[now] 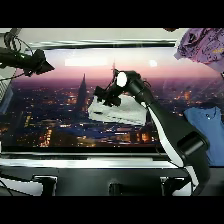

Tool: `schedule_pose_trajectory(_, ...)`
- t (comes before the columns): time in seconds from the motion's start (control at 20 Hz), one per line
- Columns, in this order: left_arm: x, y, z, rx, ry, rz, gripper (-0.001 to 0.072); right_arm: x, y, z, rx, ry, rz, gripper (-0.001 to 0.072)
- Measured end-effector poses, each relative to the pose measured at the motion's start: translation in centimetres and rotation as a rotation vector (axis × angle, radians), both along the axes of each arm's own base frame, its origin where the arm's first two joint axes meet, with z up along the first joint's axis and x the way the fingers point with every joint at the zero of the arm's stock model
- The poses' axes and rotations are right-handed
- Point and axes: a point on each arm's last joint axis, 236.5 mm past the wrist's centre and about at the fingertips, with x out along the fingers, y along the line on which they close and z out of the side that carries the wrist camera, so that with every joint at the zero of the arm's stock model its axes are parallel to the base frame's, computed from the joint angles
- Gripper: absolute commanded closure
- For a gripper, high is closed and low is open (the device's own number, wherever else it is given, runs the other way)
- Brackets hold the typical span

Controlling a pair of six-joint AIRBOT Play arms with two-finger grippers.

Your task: Fold the clothes and pants, and hang the long-sleeved shirts on hangers.

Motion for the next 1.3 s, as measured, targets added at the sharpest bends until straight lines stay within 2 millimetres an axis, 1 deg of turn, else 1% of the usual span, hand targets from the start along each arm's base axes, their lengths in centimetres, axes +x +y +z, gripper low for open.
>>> schedule_pose_trajectory(0.05, 0.0, 0.0, 0.0, 0.0, 0.001, 0.0, 0.0684, 0.3, -0.9, 1.1, 0.004, -0.018, 0.004, 0.0388)
schedule_pose_trajectory(0.1, 0.0, 0.0, 0.0, 0.0, 0.001, 0.0, 0.0684, 0.8, -2.4, 2.6, 0.009, -0.04, -0.001, 0.0359)
schedule_pose_trajectory(0.15, 0.0, 0.0, 0.0, 0.0, 0.001, 0.0, 0.0684, 1.5, -4.4, 4.1, 0.008, -0.063, -0.014, 0.0288)
schedule_pose_trajectory(0.25, 0.0, 0.0, 0.0, 0.0, 0.002, -0.001, 0.0684, 3.2, -10.1, 6.7, -0.007, -0.109, -0.059, 0.0287)
schedule_pose_trajectory(0.3, 0.0, 0.0, 0.0, 0.0, 0.002, -0.001, 0.0684, 4.0, -13.8, 7.7, -0.025, -0.127, -0.087, 0.0285)
schedule_pose_trajectory(0.35, 0.0, 0.0, 0.0, 0.0, 0.002, -0.001, 0.0683, 4.5, -17.3, 8.2, -0.046, -0.136, -0.112, 0.0277)
schedule_pose_trajectory(0.4, 0.0, 0.0, 0.0, 0.0, 0.002, -0.001, 0.0684, 4.9, -21.1, 8.2, -0.07, -0.133, -0.139, 0.0268)
schedule_pose_trajectory(0.45, 0.0, 0.0, 0.0, 0.0, 0.002, -0.001, 0.0684, 4.9, -24.4, 7.8, -0.08, -0.119, -0.163, 0.0248)
schedule_pose_trajectory(0.5, 0.0, 0.0, 0.0, 0.0, 0.002, -0.001, 0.0684, 4.7, -26.9, 7.1, -0.07, -0.099, -0.182, 0.0236)
schedule_pose_trajectory(0.55, 0.0, 0.0, 0.0, 0.0, 0.002, -0.001, 0.0684, 4.3, -29.0, 6.0, -0.043, -0.069, -0.195, 0.0237)
schedule_pose_trajectory(0.6, 0.0, 0.0, 0.0, 0.0, 0.002, -0.001, 0.0684, 3.7, -30.5, 4.7, -0.008, -0.039, -0.202, 0.0238)
schedule_pose_trajectory(0.65, 0.0, 0.0, 0.0, 0.0, 0.002, -0.001, 0.0684, 3.0, -31.5, 3.1, 0.033, -0.008, -0.205, 0.0238)
schedule_pose_trajectory(0.75, 0.0, 0.0, 0.0, 0.0, 0.002, -0.001, 0.0684, 1.3, -32.1, -0.3, 0.106, 0.05, -0.203, 0.0239)
schedule_pose_trajectory(0.85, 0.0, 0.0, 0.0, 0.0, 0.002, -0.001, 0.0684, -0.1, -31.7, -3.8, 0.173, 0.099, -0.201, 0.024)
schedule_pose_trajectory(0.95, 0.0, 0.0, 0.0, 0.0, 0.002, -0.001, 0.0683, -1.0, -30.7, -6.6, 0.252, 0.135, -0.203, 0.0241)
schedule_pose_trajectory(1.1, 0.0, 0.0, -0.1, 0.0, 0.002, -0.001, 0.0684, -0.9, -29.7, -9.3, 0.342, 0.149, -0.221, 0.0241)
schedule_pose_trajectory(1.3, 0.0, 0.0, -0.1, 0.0, 0.003, -0.001, 0.0684, 0.0, -28.9, -11.3, 0.406, 0.132, -0.248, 0.0243)
